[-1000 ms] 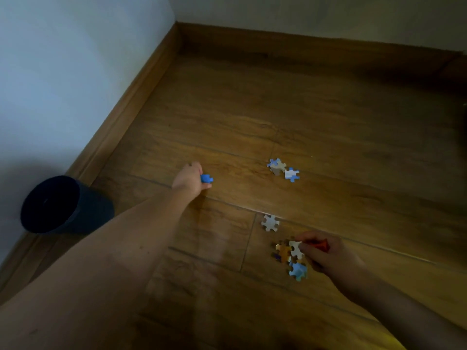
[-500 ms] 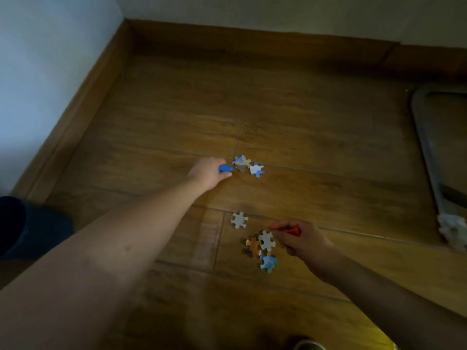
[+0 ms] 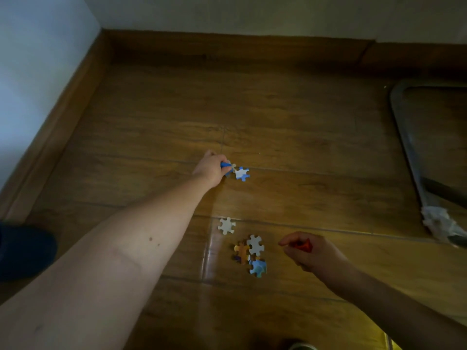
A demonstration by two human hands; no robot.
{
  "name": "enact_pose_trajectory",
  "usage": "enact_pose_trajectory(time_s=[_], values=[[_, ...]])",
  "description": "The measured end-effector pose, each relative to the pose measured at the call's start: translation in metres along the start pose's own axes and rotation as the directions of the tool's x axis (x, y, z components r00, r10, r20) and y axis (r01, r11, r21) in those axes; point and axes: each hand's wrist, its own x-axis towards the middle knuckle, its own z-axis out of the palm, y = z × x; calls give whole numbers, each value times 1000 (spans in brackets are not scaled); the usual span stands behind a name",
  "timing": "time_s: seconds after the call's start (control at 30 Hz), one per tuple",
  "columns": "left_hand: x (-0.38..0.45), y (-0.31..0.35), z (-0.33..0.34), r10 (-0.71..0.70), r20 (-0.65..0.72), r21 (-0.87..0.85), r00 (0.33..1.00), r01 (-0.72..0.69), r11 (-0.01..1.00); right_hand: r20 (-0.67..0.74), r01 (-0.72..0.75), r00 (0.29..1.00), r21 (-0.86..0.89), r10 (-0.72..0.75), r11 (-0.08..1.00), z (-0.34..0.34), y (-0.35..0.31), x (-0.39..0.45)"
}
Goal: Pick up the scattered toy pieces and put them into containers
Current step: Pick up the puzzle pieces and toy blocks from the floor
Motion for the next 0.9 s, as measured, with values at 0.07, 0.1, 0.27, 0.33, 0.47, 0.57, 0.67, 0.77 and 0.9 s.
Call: enact_pose_trajectory(time_s=[0.07, 0.1, 0.27, 0.33, 0.47, 0.57, 0.67, 0.77, 0.9], values=[[3, 1, 2, 18, -1, -39, 1000, -18, 999, -19, -5, 1000, 0, 5, 1000, -7, 4, -3], [3, 2, 3, 26, 0, -47, 1000, -26, 999, -28, -8, 1000, 0, 8, 1000, -10, 5, -5], [3, 5, 9, 10, -10, -23, 1000, -10, 1000, -47, 4, 999, 5, -4, 1000, -21, 7, -10], [5, 6, 6, 13, 3, 39, 1000, -13, 999, -48, 0, 999, 14, 0, 1000, -21, 6, -12], [8, 7, 0, 3, 51, 142, 999, -11, 990, -30, 3, 1000, 3, -3, 1000, -16, 3, -15], [6, 6, -4, -26, 94, 205, 995, 6, 979, -23, 17, 1000, -33, -17, 999, -13, -1, -16], [1, 1, -3, -8, 88, 171, 996, -7, 985, -20, 26, 999, -74, -27, 997, -13, -5, -15], [-8, -1, 0, 10, 90, 107, 996, -20, 994, -26, 52, 998, -67, -53, 996, -9, -9, -13], [-15, -4, -4, -19, 108, -4, 994, 20, 1000, -6, 82, 997, -51, -82, 995, -4, -19, -10]])
